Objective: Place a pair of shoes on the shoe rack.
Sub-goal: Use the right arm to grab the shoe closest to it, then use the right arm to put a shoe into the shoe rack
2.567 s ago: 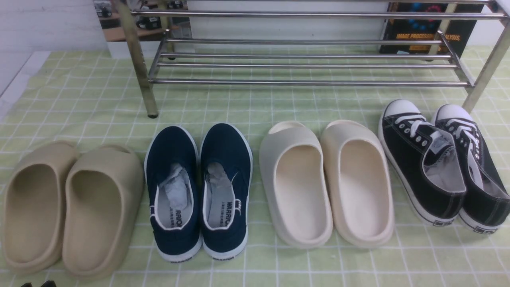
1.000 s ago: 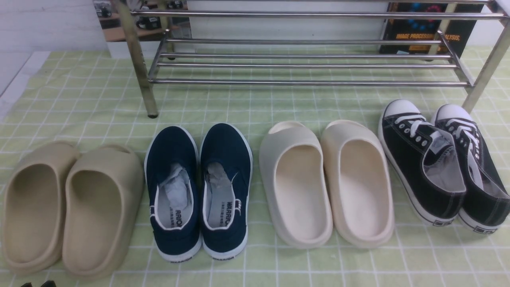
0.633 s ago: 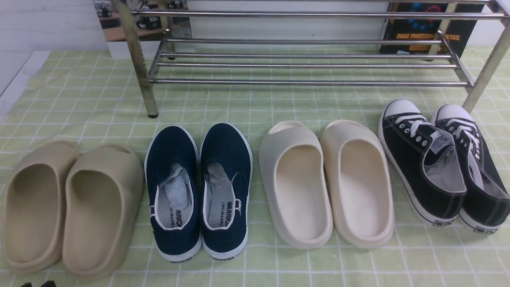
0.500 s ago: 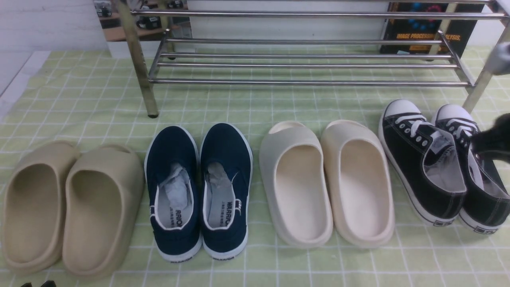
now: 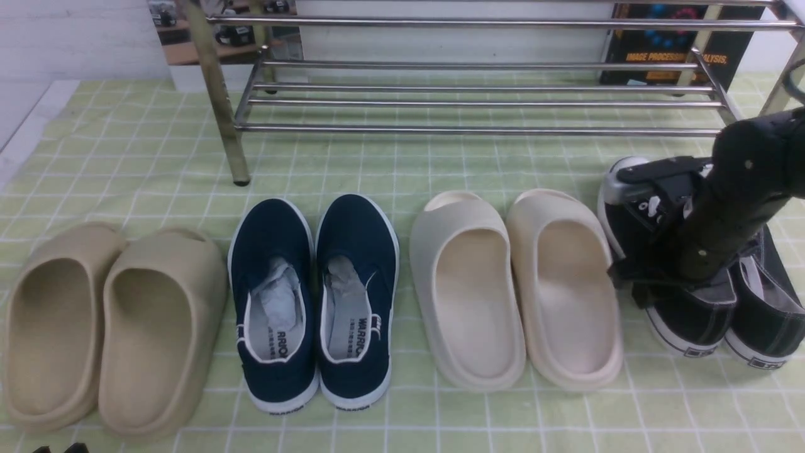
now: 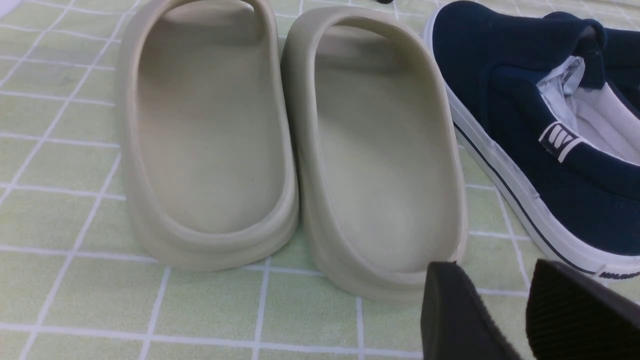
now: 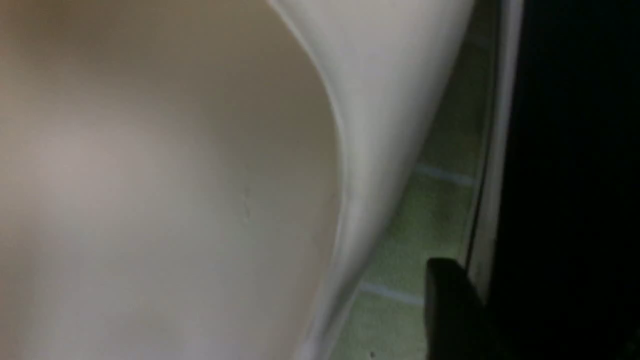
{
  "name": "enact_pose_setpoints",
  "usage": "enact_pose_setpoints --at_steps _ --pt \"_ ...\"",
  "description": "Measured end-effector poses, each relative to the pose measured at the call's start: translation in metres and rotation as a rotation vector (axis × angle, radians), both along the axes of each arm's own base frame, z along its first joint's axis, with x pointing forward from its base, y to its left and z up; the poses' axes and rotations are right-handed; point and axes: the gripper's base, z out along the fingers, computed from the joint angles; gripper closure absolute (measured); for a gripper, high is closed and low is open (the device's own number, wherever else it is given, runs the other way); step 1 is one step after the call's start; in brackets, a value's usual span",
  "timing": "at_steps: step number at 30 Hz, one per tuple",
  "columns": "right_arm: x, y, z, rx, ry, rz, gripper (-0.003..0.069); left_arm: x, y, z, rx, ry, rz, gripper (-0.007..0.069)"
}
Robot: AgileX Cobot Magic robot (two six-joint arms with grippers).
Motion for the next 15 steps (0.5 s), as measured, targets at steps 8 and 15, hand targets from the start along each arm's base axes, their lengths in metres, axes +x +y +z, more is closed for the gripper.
enact_pose_setpoints --at_steps 8,15 --pt "0.002 0.004 0.025 -0.027 0.026 -0.015 0.0631 0.000 0.000 0.000 0.000 0.000 0.000 0.0386" --pt "0.012 0.038 0.102 -0.026 -0.066 0.071 0.0629 0.000 0.000 0.000 0.000 0.000 0.000 0.0386"
